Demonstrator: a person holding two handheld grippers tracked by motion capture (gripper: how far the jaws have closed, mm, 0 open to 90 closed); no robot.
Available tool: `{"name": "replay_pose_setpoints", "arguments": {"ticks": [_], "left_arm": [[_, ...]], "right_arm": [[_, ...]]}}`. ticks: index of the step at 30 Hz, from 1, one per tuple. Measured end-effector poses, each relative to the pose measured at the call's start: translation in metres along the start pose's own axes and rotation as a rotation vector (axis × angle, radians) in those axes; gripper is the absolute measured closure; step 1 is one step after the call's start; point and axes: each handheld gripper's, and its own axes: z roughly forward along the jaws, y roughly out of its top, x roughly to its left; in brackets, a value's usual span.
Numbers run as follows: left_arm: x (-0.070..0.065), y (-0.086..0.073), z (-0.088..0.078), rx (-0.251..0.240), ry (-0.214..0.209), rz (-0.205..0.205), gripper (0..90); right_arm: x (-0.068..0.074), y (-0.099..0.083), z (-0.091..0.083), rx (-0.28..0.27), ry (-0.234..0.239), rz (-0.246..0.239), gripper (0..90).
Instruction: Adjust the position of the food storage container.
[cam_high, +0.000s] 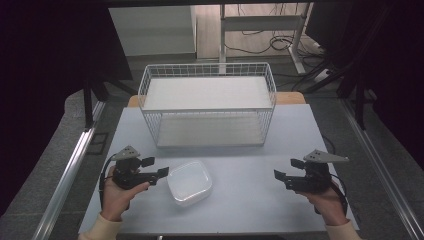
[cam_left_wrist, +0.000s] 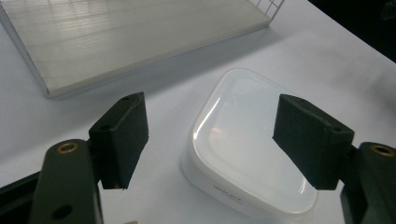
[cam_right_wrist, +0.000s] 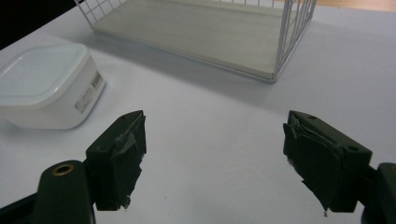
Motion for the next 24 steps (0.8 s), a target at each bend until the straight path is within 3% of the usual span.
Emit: {"name": "replay_pose_setpoints", "arguments": {"ticks": [24], "left_arm": [[0.000, 0.000, -0.015, -0.011, 0.008, 0.009, 27.5]], "right_arm": [[0.004, 0.000, -0.004, 0.032, -0.008, 0.029, 21.6]]}}
